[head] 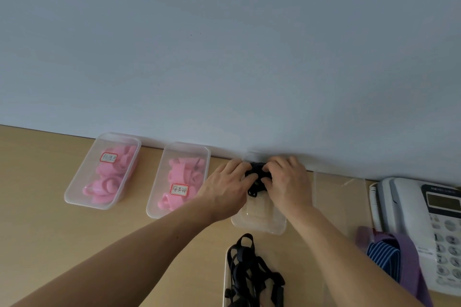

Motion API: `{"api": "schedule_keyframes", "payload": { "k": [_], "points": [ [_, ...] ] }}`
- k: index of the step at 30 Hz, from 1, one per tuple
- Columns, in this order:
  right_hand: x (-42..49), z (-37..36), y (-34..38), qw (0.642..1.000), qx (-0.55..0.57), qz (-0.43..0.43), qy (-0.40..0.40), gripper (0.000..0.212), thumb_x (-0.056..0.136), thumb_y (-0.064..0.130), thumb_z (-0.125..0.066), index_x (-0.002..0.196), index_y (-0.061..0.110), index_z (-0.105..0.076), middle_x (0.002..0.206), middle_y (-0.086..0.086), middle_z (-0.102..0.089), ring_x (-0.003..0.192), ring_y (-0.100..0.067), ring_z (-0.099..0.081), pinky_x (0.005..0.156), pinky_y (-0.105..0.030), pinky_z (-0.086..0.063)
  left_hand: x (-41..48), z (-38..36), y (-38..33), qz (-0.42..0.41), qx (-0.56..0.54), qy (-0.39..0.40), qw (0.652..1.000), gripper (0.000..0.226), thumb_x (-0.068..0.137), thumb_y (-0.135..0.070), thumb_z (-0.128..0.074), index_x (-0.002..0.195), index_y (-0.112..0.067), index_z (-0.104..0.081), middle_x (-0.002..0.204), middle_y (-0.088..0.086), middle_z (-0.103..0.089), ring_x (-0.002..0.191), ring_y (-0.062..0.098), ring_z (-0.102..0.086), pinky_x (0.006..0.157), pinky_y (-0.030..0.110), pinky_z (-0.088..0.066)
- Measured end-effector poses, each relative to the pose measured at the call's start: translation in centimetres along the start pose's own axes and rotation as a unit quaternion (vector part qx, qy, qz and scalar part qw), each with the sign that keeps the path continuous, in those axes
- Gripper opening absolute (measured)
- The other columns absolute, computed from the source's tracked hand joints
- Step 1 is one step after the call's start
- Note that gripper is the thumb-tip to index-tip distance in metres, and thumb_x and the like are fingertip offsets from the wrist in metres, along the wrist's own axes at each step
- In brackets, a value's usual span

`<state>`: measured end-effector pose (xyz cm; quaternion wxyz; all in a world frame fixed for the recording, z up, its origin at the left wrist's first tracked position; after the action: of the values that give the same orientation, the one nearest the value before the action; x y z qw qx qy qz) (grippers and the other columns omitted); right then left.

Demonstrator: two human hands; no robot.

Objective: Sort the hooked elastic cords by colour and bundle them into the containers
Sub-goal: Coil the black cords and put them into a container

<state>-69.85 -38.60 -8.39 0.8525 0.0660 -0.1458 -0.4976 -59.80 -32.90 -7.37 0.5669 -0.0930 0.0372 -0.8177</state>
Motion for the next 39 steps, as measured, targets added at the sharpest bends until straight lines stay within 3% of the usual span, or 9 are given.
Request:
{"api": "schedule_keyframes", "payload": {
  "k": [9,14,16,21,26,29,31,35,39],
  "points": [
    [-1.2,1.8,0.8,0.998,0.019,-0.036,0.043,0.034,0.075,0.030,-0.078,0.107,0.020,-0.070,0.112,0.010,-0.066,0.099,-0.022,-0.053,0.085,-0.032,-0.047,-0.8,1.6,0.0,0.033,-0.017,0.030,0.999,0.041,0.076,-0.023,-0.045,0.108,-0.015,-0.069,0.114,0.005,-0.065,0.104,0.028,-0.060,0.084,0.041,-0.055],
    [-4.2,4.7,2.1,0.996,0.048,-0.077,0.006,0.029,0.085,0.027,-0.068,0.112,0.018,-0.069,0.118,0.007,-0.064,0.106,-0.020,-0.053,0.094,-0.031,-0.045,-2.7,2.9,-0.2,0.060,-0.061,0.042,0.995,0.047,0.089,-0.024,-0.052,0.136,-0.018,-0.055,0.141,0.004,-0.050,0.130,0.026,-0.042,0.109,0.038,-0.035],
    [-6.1,6.1,3.3,0.996,0.048,-0.075,-0.001,0.027,0.087,0.024,-0.065,0.113,0.016,-0.068,0.117,0.004,-0.065,0.106,-0.022,-0.055,0.094,-0.033,-0.047,-4.0,3.6,-0.7,0.064,-0.084,0.035,0.994,0.049,0.092,-0.027,-0.051,0.140,-0.020,-0.051,0.143,0.001,-0.047,0.131,0.024,-0.039,0.110,0.033,-0.030],
    [-12.5,7.6,5.8,0.988,0.072,-0.129,0.050,0.032,0.096,0.031,-0.053,0.125,0.021,-0.059,0.123,0.007,-0.060,0.116,-0.014,-0.050,0.098,-0.027,-0.041,-7.9,4.1,-3.7,0.027,-0.143,0.058,0.988,0.047,0.094,-0.029,-0.051,0.140,-0.022,-0.049,0.140,-0.003,-0.047,0.132,0.018,-0.038,0.108,0.031,-0.034],
    [-19.0,5.7,5.9,0.964,0.092,-0.232,0.095,0.033,0.095,0.034,-0.054,0.125,0.022,-0.058,0.118,0.008,-0.059,0.110,-0.014,-0.056,0.089,-0.025,-0.042,-11.3,3.0,-6.4,0.002,-0.185,0.115,0.976,0.047,0.093,-0.027,-0.050,0.140,-0.022,-0.049,0.140,-0.003,-0.048,0.131,0.017,-0.038,0.110,0.031,-0.033],
    [-22.1,3.5,5.4,0.949,0.080,-0.270,0.144,0.015,0.093,0.032,-0.054,0.105,0.023,-0.054,0.097,0.009,-0.049,0.095,-0.016,-0.053,0.076,-0.026,-0.038,-12.7,2.6,-7.9,-0.009,-0.200,0.143,0.969,0.047,0.093,-0.027,-0.049,0.140,-0.022,-0.048,0.139,-0.001,-0.048,0.128,0.019,-0.040,0.108,0.029,-0.034],
    [-23.3,2.8,5.1,0.938,0.080,-0.295,0.161,0.011,0.091,0.031,-0.055,0.095,0.024,-0.047,0.094,0.006,-0.050,0.089,-0.016,-0.051,0.075,-0.029,-0.042,-13.3,2.5,-8.8,-0.013,-0.203,0.154,0.967,0.047,0.094,-0.026,-0.049,0.141,-0.022,-0.047,0.139,-0.001,-0.047,0.128,0.019,-0.040,0.107,0.028,-0.034],
    [-25.1,1.7,4.2,0.925,0.081,-0.329,0.174,0.032,0.091,0.030,-0.055,0.120,0.014,-0.053,0.112,-0.005,-0.061,0.104,-0.025,-0.059,0.087,-0.036,-0.049,-13.8,2.5,-9.8,-0.001,-0.199,0.172,0.965,0.048,0.094,-0.025,-0.048,0.142,-0.024,-0.046,0.140,-0.002,-0.047,0.129,0.018,-0.040,0.106,0.030,-0.036],
    [-25.9,1.1,3.4,0.918,0.098,-0.343,0.174,0.025,0.093,0.028,-0.055,0.114,0.016,-0.053,0.107,-0.004,-0.065,0.096,-0.023,-0.060,0.081,-0.037,-0.051,-13.5,2.5,-9.9,0.024,-0.189,0.183,0.964,0.049,0.093,-0.026,-0.048,0.142,-0.024,-0.045,0.139,-0.002,-0.048,0.128,0.019,-0.042,0.106,0.032,-0.038]
  ]
}}
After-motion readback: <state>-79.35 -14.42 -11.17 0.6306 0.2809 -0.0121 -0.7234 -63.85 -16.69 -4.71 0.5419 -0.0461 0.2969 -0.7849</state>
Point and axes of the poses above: each hand's wrist, its own x-axis towards the middle knuckle, its own z-axis out of the back of the hand, y = z × x, the point moved 9 cm from there along x, towards the middle knuckle
